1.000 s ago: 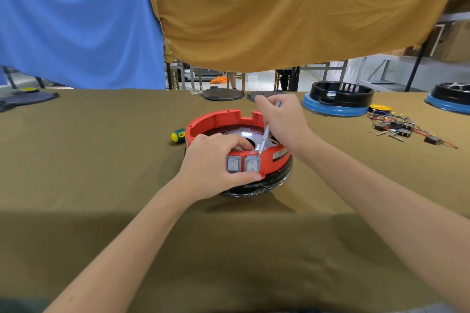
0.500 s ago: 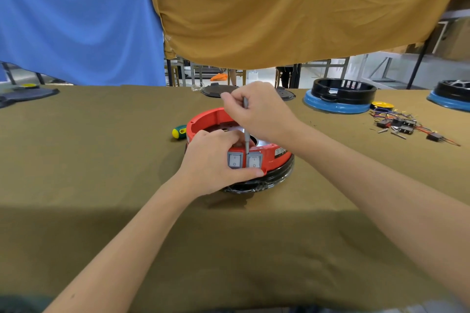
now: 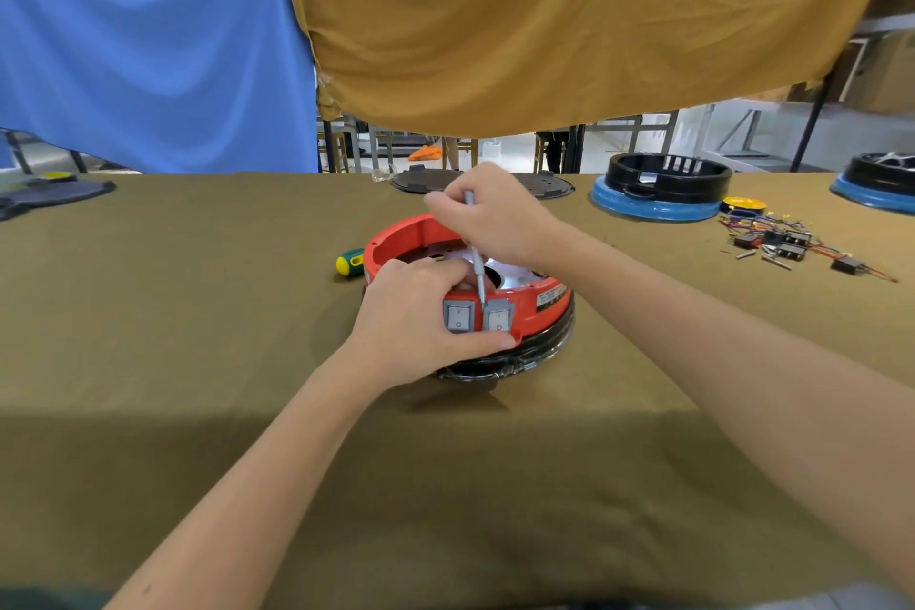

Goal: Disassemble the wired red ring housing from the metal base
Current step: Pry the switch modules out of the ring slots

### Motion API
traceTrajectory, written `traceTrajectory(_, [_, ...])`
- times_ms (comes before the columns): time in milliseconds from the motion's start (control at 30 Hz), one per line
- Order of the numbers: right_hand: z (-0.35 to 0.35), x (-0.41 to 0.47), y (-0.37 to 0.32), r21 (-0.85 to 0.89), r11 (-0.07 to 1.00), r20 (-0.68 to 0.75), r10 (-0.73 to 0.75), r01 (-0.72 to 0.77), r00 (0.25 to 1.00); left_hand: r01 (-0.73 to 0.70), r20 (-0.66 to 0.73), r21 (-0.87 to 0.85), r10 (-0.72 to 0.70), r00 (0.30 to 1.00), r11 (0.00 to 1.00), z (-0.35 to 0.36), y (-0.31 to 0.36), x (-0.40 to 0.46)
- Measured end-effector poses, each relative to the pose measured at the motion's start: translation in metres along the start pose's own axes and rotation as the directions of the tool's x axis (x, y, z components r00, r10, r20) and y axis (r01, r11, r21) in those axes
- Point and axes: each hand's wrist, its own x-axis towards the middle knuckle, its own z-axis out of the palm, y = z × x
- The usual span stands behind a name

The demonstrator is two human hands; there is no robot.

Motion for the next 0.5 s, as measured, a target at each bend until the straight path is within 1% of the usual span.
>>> traceTrajectory(100, [-0.006, -0.022, -0.001, -0.045, 0.984, -0.209, -0.177, 0.172, 0.962, -0.027, -0.028, 0.005, 0.027, 0.999, 1.0, 0.001, -0.001, 0.0])
traceTrajectory(133, [-0.007, -0.03, -0.002, -0.06, 0.976, -0.245, -0.218, 0.21, 0.945, -0.034, -0.042, 0.004, 0.035, 0.999, 0.999, 0.001, -0.001, 0.0])
traceTrajectory(200, [-0.005, -0.042, -0.007, -0.096, 0.959, -0.253, -0.281, 0.265, 0.926, -0.031, -0.042, -0.004, 0.031, 0.999, 1.0, 0.002, 0.0, 0.0])
traceTrajectory(267, [-0.004, -0.039, -0.012, -0.147, 0.954, -0.186, -0.285, 0.26, 0.94, -0.023, -0.037, -0.009, 0.023, 0.999, 1.0, 0.002, 0.001, -0.001])
traceTrajectory(333, [-0.005, -0.026, -0.015, -0.165, 0.97, -0.082, -0.195, 0.18, 0.977, -0.019, -0.029, -0.005, 0.019, 0.999, 1.0, 0.001, 0.003, -0.001])
traceTrajectory(400, [-0.004, -0.014, -0.015, -0.133, 0.987, 0.014, -0.093, 0.094, 0.996, -0.014, -0.019, 0.0, 0.014, 1.0, 1.0, 0.0, 0.003, -0.002])
traceTrajectory(500, [0.002, -0.004, -0.014, -0.117, 0.992, 0.102, -0.044, 0.056, 0.994, -0.001, -0.035, 0.008, 0.001, 0.999, 1.0, 0.001, 0.001, -0.001])
